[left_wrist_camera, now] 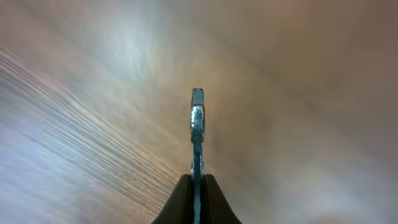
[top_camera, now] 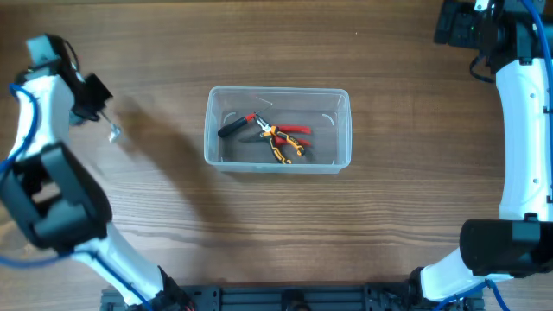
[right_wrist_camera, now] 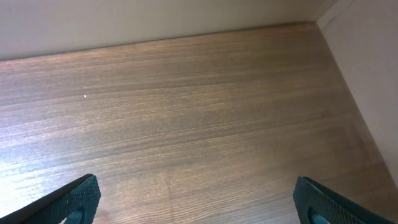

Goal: Pack container
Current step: 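Lower the left gripper and grasp the socket wrench shaft, then carry the socket wrench over the container with the left gripper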

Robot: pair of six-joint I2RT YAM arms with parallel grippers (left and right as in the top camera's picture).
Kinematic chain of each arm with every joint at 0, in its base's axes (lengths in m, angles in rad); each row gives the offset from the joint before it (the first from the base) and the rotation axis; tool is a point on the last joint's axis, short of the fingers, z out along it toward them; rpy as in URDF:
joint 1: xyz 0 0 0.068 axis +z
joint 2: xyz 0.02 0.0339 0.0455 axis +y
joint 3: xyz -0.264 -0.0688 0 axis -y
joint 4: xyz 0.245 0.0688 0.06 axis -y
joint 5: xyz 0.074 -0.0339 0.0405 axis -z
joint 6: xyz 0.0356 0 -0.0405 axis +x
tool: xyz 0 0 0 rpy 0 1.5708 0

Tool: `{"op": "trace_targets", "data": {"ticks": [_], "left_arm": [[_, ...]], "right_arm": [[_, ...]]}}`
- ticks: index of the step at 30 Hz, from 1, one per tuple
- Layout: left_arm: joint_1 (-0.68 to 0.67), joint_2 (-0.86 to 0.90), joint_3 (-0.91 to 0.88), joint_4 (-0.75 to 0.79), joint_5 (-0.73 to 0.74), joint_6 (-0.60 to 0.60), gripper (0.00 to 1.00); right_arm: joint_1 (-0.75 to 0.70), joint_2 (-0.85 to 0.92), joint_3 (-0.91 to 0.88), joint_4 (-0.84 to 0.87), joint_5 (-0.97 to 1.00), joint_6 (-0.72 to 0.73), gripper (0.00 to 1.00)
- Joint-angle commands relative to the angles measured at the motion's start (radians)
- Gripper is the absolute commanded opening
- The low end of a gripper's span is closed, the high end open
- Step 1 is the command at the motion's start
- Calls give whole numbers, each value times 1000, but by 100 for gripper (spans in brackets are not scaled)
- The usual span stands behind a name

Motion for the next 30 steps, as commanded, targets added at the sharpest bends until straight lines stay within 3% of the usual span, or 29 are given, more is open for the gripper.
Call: {"op": "trace_targets", "data": {"ticks": [1, 7, 12, 18, 25, 30], "left_arm": [[-13, -198, 51, 16, 53, 5, 4], [-95, -375, 51, 2, 232, 5, 4], [-254, -429, 51, -30, 320, 35, 4], [-494, -414, 51, -84, 332, 232, 4], [-797, -373, 50, -143, 328, 581, 4], [-950, -309, 50, -170, 328, 666, 4]], "right_arm": [[2, -13, 14, 3, 7, 19, 100], [2, -13, 14, 3, 7, 19, 100], [2, -13, 14, 3, 7, 19, 100], [2, -13, 14, 3, 7, 19, 100], [2, -13, 14, 3, 7, 18, 100], [2, -13, 14, 3, 7, 19, 100]]}}
